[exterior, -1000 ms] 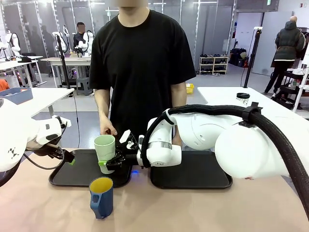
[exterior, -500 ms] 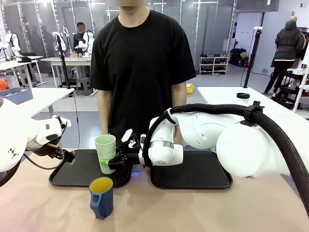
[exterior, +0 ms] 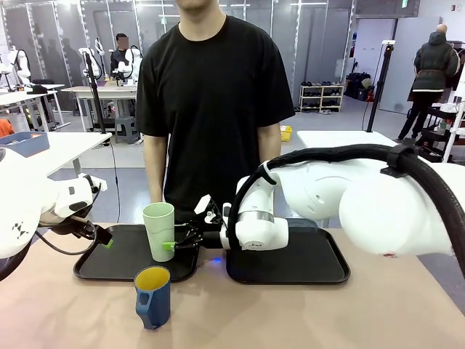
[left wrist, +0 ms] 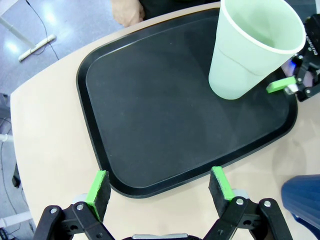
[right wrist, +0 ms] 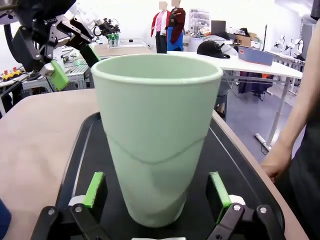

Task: Sort and store the cups by type.
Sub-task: Place the picked Reusable plastic cup into the Flat Tray indicated by the person, then pick up the Handle plastic cup and place it into the empty Flat Tray.

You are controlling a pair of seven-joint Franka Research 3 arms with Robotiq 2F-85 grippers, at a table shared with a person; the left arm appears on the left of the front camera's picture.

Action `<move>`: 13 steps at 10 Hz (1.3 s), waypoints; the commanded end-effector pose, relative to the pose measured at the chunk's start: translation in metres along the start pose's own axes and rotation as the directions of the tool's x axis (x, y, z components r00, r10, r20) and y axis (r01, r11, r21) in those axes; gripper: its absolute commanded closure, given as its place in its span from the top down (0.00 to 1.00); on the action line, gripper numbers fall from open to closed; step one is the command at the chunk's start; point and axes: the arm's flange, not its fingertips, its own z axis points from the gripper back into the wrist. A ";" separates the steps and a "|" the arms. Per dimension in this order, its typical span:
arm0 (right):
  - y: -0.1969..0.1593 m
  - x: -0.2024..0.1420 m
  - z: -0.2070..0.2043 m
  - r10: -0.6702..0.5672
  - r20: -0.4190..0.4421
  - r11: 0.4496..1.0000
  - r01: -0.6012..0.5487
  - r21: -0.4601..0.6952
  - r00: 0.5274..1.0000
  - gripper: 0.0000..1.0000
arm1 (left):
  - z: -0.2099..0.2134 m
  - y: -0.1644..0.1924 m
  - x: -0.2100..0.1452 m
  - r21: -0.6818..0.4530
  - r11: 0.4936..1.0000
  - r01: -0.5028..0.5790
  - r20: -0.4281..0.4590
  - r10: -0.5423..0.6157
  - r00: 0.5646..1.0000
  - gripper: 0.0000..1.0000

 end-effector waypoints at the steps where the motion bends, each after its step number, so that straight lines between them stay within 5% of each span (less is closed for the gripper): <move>1: 0.010 0.004 0.031 -0.012 0.000 1.000 0.012 0.011 1.000 1.00 | 0.001 0.000 0.001 0.002 1.000 0.001 0.002 -0.001 1.000 1.00; 4: 0.011 0.002 0.057 -0.020 -0.048 0.999 0.022 0.049 0.999 1.00 | 0.001 0.000 0.001 0.002 1.000 0.001 0.002 -0.001 1.000 1.00; 5: 0.001 -0.003 0.033 -0.020 -0.006 1.000 0.020 0.003 1.000 1.00 | 0.001 0.000 0.001 0.002 1.000 0.001 0.002 -0.001 1.000 1.00; 13: 0.001 -0.003 0.033 -0.020 -0.006 1.000 0.020 0.003 1.000 1.00 | 0.001 0.000 0.001 0.002 1.000 0.001 0.002 -0.001 1.000 1.00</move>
